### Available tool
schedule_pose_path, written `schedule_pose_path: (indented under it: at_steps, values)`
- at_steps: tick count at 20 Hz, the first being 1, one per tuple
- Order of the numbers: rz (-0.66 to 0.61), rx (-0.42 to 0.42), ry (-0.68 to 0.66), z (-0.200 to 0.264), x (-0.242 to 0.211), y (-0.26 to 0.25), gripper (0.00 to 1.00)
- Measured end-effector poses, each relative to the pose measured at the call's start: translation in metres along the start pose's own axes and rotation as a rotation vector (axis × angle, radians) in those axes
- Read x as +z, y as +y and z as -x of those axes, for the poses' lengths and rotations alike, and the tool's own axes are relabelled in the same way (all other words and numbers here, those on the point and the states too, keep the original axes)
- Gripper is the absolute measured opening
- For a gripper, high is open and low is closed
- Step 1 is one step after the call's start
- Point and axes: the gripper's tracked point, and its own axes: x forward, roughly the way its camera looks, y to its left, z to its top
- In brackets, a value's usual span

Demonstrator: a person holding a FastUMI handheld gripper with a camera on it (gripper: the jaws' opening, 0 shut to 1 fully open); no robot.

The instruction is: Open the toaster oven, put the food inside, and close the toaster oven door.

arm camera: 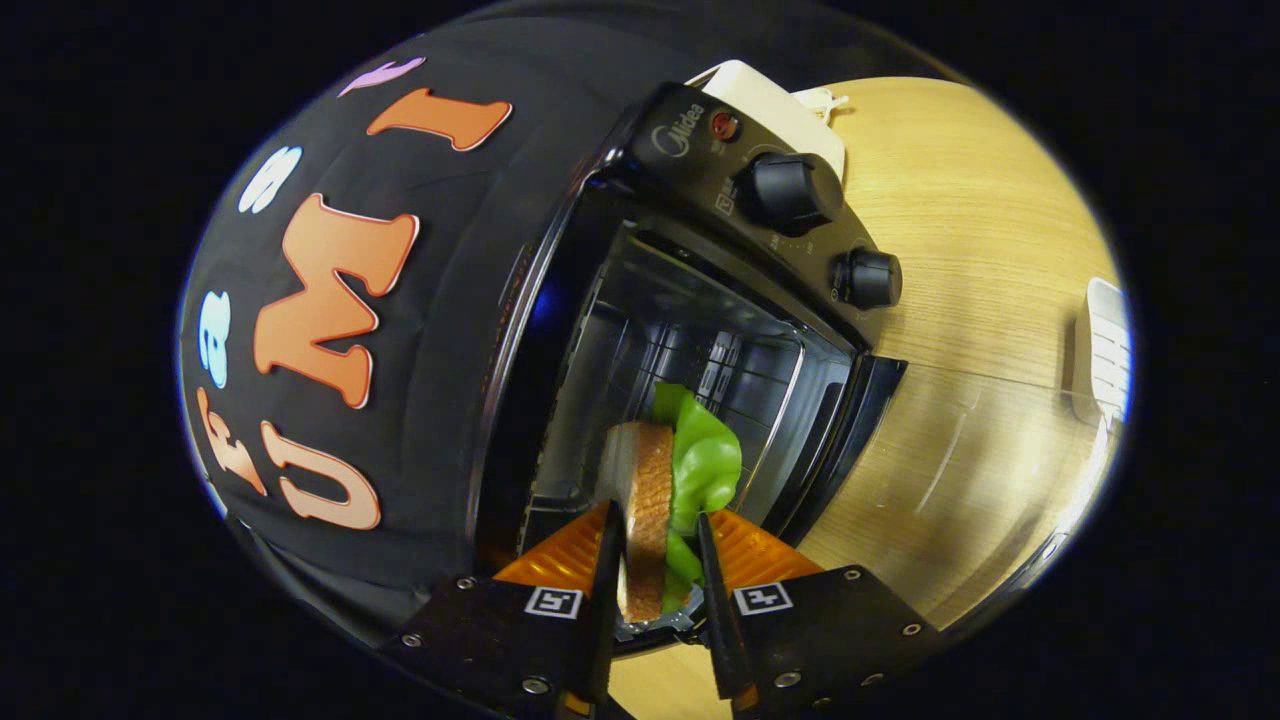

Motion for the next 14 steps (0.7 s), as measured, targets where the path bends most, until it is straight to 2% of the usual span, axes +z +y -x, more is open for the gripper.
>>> schedule_pose_path:
  at_steps: [3, 9, 10, 12, 14]
  values:
    - [-0.002, -0.038, 0.013, -0.005, -0.002, -0.007, 0.45]
    - [0.036, -0.079, 0.067, -0.003, -0.017, -0.020, 0.80]
    - [0.043, -0.094, 0.064, -0.004, -0.017, -0.024, 0.89]
    - [0.049, -0.078, 0.072, 0.002, -0.019, -0.021, 0.98]
    - [0.055, -0.048, 0.085, 0.011, -0.023, -0.015, 0.98]
